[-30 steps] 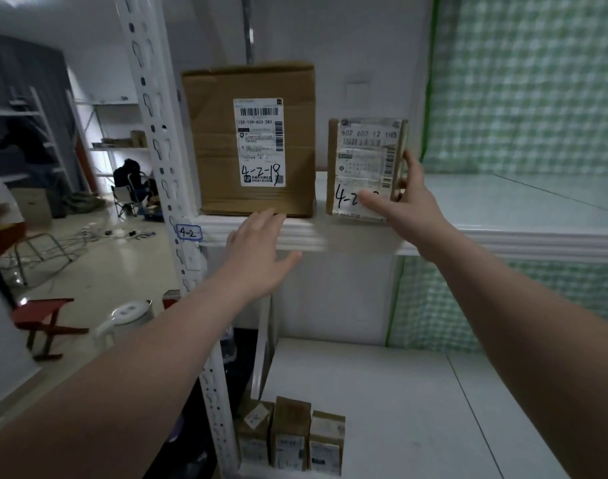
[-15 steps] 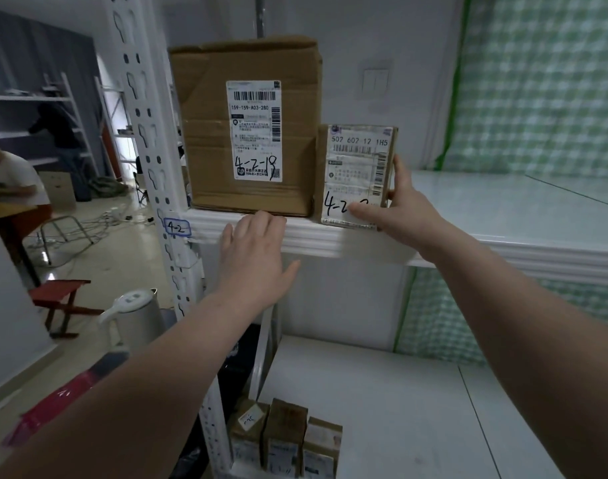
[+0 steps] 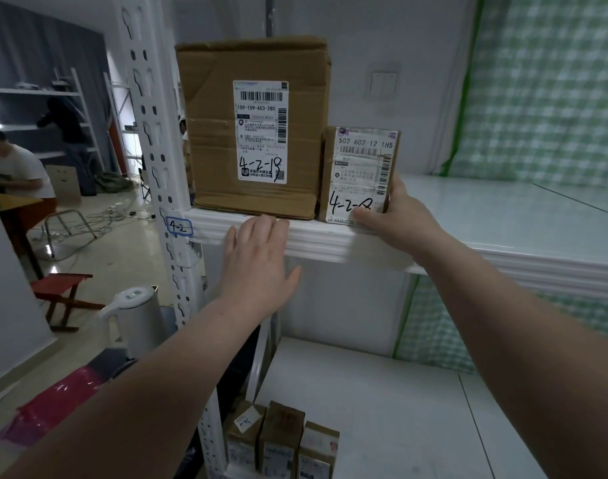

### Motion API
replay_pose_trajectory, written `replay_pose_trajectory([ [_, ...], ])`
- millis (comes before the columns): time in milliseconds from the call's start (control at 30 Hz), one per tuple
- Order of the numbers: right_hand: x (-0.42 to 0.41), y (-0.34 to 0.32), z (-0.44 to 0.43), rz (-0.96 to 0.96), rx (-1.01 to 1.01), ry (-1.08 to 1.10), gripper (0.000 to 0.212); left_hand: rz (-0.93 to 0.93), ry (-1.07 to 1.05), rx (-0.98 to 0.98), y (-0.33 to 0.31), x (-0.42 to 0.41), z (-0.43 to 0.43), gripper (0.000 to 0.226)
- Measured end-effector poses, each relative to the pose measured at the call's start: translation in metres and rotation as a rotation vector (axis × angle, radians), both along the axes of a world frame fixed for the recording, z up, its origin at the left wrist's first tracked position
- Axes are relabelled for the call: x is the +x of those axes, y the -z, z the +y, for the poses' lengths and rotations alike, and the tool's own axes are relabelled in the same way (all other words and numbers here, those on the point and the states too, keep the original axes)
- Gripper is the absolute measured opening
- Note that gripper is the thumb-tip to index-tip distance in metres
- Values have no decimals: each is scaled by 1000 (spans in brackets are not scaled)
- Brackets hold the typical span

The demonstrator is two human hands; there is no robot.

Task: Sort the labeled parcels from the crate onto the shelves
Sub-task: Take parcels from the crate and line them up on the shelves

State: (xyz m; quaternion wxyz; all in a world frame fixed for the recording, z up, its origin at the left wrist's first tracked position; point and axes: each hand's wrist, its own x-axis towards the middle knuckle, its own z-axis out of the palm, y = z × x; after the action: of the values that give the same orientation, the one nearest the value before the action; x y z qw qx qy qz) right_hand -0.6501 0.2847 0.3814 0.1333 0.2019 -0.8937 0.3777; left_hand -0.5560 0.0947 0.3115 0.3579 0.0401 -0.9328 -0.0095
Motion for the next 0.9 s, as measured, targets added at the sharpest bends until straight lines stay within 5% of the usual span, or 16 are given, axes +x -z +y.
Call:
replay_pose_trajectory([
  [600,-4,5,-10,49,135,133,67,-14,0,-26,3,-1,-3,66],
  [900,18,5,-3,39,63,132,58,-267,-31,-72,-7,11,-9,93],
])
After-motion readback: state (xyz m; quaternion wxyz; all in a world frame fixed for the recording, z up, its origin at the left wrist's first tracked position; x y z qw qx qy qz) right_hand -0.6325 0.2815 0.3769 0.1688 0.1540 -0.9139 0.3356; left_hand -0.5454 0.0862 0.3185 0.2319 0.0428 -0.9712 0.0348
